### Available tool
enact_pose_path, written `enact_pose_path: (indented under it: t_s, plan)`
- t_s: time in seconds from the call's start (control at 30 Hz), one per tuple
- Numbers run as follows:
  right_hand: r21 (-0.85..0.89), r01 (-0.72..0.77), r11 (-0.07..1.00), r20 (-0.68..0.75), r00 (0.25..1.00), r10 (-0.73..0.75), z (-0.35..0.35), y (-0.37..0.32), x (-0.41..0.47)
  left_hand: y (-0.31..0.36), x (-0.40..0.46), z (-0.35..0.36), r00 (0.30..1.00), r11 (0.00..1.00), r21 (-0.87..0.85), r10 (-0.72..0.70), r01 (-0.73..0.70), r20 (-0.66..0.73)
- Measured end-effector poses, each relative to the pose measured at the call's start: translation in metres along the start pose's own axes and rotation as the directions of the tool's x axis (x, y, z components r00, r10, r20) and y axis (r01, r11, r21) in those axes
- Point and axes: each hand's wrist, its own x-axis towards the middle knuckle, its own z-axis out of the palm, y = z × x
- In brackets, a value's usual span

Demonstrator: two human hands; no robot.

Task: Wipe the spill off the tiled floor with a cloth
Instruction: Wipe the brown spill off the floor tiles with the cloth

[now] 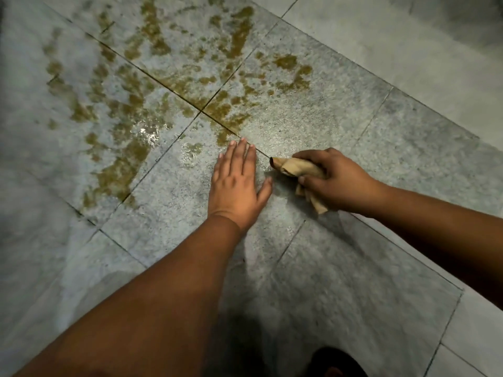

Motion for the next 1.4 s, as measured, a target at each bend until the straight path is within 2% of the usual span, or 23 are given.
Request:
enact_pose_path:
  t_s: [0.1,0.17,0.23,0.37,0.47,0.6,0.73,0.83,0.9,1.07,1.17,1.27,1.4]
  plan:
    - [0.005,0.057,0.998,0.052,0.997,-0.057,-0.005,-0.024,-0.002,-0.032,-0.010,-0.033,0.998,0.998,0.031,0.058,-0.057,-0.022]
    - [-0.012,0.088,0.996,0.102,0.991,-0.086,-0.010,-0.040,0.000,-0.062,-0.007,-0.055,0.995,0.990,0.093,0.102,-0.102,0.011]
    - [-0.029,0.146,0.989,0.165,0.977,-0.139,-0.011,-0.068,0.005,-0.101,-0.007,-0.089,0.998,0.985,0.164,0.057,-0.054,-0.018]
    - [-0.165,0.269,0.949,0.240,0.944,-0.226,-0.002,-0.128,0.017,-0.159,-0.016,-0.140,0.986,0.975,0.176,-0.119,0.139,-0.119]
    - [-0.201,0.305,0.931,0.257,0.934,-0.250,0.024,-0.164,0.027,-0.185,-0.041,-0.148,0.980,0.967,0.168,-0.175,0.189,-0.094]
    - [-0.171,0.336,0.926,0.218,0.930,-0.297,0.069,-0.195,0.043,-0.207,-0.086,-0.129,0.946,0.946,0.050,-0.318,0.321,-0.069]
    - [-0.105,0.331,0.938,0.072,0.943,-0.324,0.118,-0.211,0.065,-0.219,-0.128,-0.095,0.827,0.825,-0.075,-0.562,0.560,-0.016]
    - [-0.023,0.301,0.953,-0.079,0.950,-0.302,0.152,-0.220,0.072,-0.222,-0.159,-0.073,0.779,0.780,-0.041,-0.618,0.624,0.102]
    - [-0.028,0.328,0.944,-0.092,0.940,-0.329,0.174,-0.231,0.071,-0.229,-0.173,-0.066,0.750,0.749,-0.059,-0.651,0.659,0.116]
    - [-0.181,0.541,0.822,0.100,0.841,-0.531,0.223,-0.271,0.069,-0.251,-0.170,-0.059,0.745,0.743,-0.057,-0.664,0.667,0.057]
    - [-0.297,0.612,0.733,0.237,0.791,-0.565,0.242,-0.286,0.063,-0.252,-0.166,-0.053,0.769,0.764,-0.091,-0.633,0.639,0.085]
    - [-0.344,0.618,0.706,0.302,0.785,-0.540,0.239,-0.278,0.060,-0.250,-0.167,-0.047,0.767,0.756,-0.131,-0.634,0.642,0.097]
    - [-0.348,0.570,0.744,0.299,0.820,-0.489,0.217,-0.249,0.059,-0.251,-0.167,-0.047,0.763,0.753,-0.124,-0.633,0.646,0.130]
